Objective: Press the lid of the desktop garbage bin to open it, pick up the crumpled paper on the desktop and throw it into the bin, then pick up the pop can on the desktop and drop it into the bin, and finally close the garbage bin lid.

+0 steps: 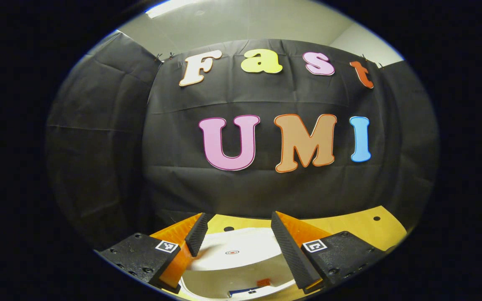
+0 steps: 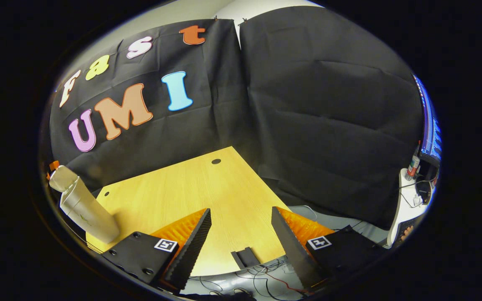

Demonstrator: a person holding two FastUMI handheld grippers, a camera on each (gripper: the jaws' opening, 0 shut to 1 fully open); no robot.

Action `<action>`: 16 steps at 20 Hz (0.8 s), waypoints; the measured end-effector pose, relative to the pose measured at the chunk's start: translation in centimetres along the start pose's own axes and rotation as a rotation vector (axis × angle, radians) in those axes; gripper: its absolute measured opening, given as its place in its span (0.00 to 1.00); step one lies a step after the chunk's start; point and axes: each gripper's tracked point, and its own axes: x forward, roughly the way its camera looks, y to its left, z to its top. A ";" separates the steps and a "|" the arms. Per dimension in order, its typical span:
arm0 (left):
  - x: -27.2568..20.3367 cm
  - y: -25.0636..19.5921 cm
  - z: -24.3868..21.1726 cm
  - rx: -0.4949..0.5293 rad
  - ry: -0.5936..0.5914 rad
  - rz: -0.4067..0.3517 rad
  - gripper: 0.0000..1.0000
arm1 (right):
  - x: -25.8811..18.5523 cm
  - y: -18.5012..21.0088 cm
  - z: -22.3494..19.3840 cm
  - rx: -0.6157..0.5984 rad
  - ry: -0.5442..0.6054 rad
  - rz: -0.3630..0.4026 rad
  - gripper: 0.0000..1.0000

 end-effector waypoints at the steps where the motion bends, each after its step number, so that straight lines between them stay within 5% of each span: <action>1: -0.3 -0.3 -0.7 0.003 0.005 -0.003 0.91 | 0.0 0.0 0.0 -0.005 0.002 0.002 0.94; 12: -2.4 -1.4 -8.8 -0.032 0.124 0.018 0.92 | 0.5 0.5 -0.6 -0.001 0.028 0.026 0.96; 14: -2.1 -1.4 -8.3 -0.006 0.072 0.028 0.99 | 0.8 1.0 -0.8 -0.010 0.037 0.038 0.96; 16: -2.2 -1.3 -8.2 0.025 0.041 0.027 0.93 | 0.8 1.3 -0.9 -0.017 0.047 0.049 0.96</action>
